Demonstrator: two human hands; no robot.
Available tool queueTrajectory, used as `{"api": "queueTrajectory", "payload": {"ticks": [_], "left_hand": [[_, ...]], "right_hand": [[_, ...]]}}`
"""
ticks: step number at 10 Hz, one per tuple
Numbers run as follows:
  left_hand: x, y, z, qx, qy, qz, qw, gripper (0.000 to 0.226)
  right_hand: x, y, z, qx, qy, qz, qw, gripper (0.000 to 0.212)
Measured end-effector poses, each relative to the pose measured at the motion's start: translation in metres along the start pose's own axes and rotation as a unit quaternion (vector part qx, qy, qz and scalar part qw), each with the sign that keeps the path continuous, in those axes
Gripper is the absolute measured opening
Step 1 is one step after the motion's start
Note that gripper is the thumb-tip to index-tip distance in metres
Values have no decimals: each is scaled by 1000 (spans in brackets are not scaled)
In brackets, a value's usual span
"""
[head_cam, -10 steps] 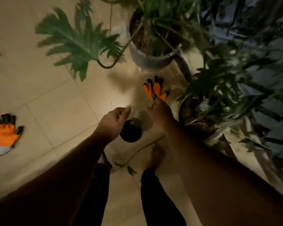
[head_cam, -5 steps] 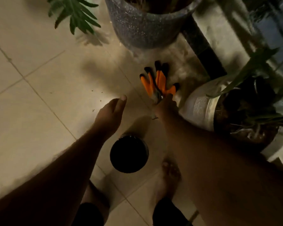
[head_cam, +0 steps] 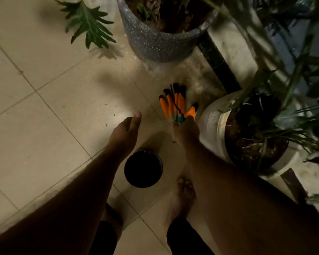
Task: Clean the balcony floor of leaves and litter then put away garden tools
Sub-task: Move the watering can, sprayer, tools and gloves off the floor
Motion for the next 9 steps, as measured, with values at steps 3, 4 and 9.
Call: {"api": "queueTrajectory", "payload": {"ticks": [3,4,9], "left_hand": [[-108,-38,-60,-86,-40,-1,995,77],[-155,-60,-65,-119,-72,-11,990,57],[-336,-207,19,-514,-101,-249,814,19]], "right_hand": [[-112,44,126,-374,123,87,915,49],[-172,64,170,-373,136,99,912,36],[-365,214,255,-382,-21,367,848,12]]}}
Point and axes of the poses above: each hand's wrist, its own x-axis towards the middle knuckle, its own y-axis out of the palm, z = x × y, the point moved 4 cm from there along x, towards the middle knuckle, and after that the axes turned 1 degree about z, right-handed, at the moved point
